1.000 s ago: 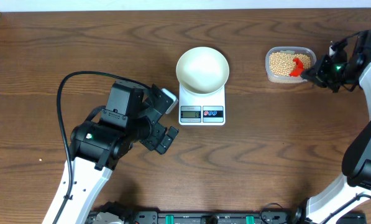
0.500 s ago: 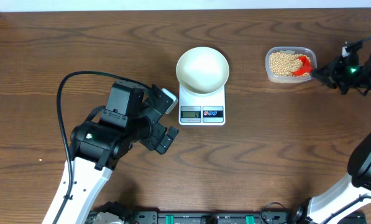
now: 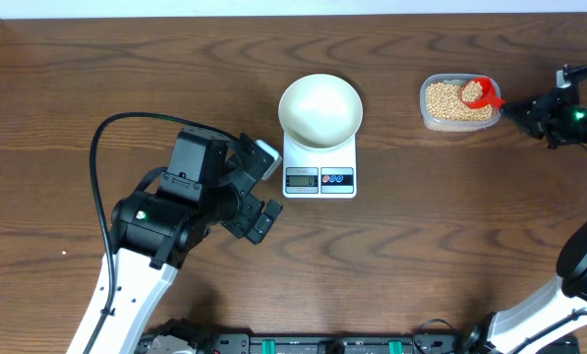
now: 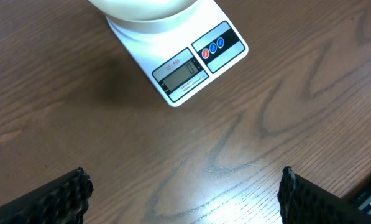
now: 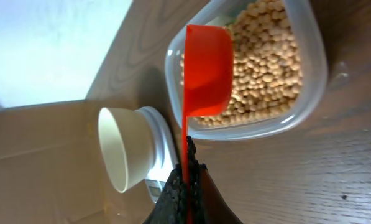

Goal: Scoop item into bowl and weigh 50g on scale
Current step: 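Lift the filled scoop out of the tub toward the bowl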

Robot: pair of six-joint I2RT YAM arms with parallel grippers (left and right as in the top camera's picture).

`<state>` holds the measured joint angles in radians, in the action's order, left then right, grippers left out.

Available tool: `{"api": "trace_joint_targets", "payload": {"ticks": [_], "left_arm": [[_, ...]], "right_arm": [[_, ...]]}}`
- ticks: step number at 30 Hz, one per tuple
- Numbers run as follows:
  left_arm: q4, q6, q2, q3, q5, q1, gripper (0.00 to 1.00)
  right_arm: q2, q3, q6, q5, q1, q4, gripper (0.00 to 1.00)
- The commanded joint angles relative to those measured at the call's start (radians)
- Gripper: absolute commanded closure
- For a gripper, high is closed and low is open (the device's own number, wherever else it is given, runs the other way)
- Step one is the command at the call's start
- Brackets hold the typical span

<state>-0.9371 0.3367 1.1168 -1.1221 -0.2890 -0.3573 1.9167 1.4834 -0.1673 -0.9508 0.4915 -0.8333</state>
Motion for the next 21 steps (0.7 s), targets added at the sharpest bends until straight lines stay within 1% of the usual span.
{"api": "trace_joint_targets", "payload": {"ticks": [1,8,21], "left_arm": [[0.000,-0.009,0.005,0.008,0.003,-0.003,0.02],[0.000,-0.009,0.005,0.008,0.003,-0.003,0.02],[0.000,-0.009,0.005,0.008,0.003,-0.003,0.02]], "right_arm": [[0.008,-0.006,0.035,-0.077,0.005,-0.001,0.99],[0.008,-0.006,0.072,-0.120,0.005,-0.020,0.99],[0.008,-0.006,0.080,-0.208,-0.008,-0.019,0.99]]}}
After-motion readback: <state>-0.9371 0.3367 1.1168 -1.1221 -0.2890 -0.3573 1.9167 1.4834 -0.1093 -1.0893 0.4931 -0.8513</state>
